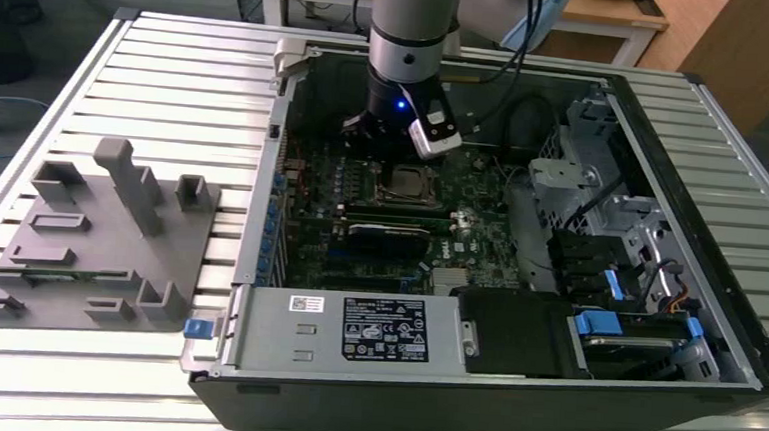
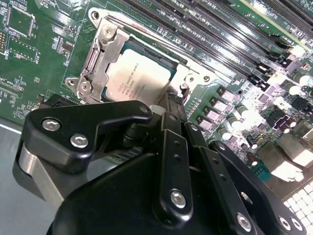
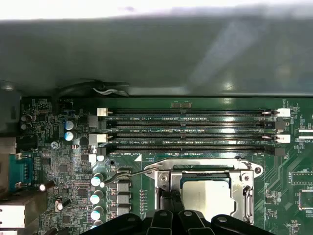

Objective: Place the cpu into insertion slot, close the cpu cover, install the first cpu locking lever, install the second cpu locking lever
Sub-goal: 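Close the cpu cover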

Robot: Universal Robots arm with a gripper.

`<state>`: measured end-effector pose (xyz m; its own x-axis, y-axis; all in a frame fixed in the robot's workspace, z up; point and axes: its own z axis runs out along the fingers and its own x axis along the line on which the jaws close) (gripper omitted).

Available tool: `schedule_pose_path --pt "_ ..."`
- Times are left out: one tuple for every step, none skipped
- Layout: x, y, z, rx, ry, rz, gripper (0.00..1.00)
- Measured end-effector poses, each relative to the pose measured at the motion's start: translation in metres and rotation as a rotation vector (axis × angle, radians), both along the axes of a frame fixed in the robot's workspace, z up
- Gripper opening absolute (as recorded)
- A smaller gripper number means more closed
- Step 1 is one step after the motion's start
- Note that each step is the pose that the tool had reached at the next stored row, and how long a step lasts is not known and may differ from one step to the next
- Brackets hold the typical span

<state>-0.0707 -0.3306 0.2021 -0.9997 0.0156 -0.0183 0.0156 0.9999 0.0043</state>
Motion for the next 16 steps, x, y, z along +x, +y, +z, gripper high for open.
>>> schedule_pose_path --pt "0.0 0.0 -0.0002 0.0002 -0.0002 0.0 0.11" --pt "0.0001 0.0001 -0.0005 0.0005 -0.0004 0.0 0.11" --pt "0.0001 0.0001 -0.001 0.0006 -0.0005 0.0 0.11" --pt "0.0 0.0001 -0.0015 0.0004 -0.0003 0.0 0.11" --pt "0.0 0.0001 -0.002 0.0003 -0.0003 0.0 0.11" --pt "-0.0001 0.0 -0.0022 0.0002 -0.0002 0.0 0.11" --pt "-0.0001 0.0 -0.0022 0.0002 -0.0001 0.0 0.11" --pt "-0.0001 0.0 -0.0022 0.0001 -0.0001 0.0 0.11" --pt "-0.0001 0.0 -0.0022 0.0001 -0.0001 0.0 0.11" --pt "-0.0001 0.0 -0.0023 0.0002 -0.0002 0.0 0.11" --pt "-0.0001 0.0001 -0.0026 0.0004 -0.0003 0.0 0.11" --pt "-0.0001 0.0 -0.003 0.0001 -0.0002 0.0 0.11" --pt "-0.0002 0.0 -0.0033 -0.0002 0.0001 0.0 0.11" --pt "-0.0002 -0.0001 -0.0036 -0.0004 0.0002 0.0 0.11" --pt "-0.0003 -0.0001 -0.0039 -0.0005 0.0003 0.0 0.11" --pt "-0.0003 -0.0001 -0.0039 -0.0004 0.0002 0.0 0.11"
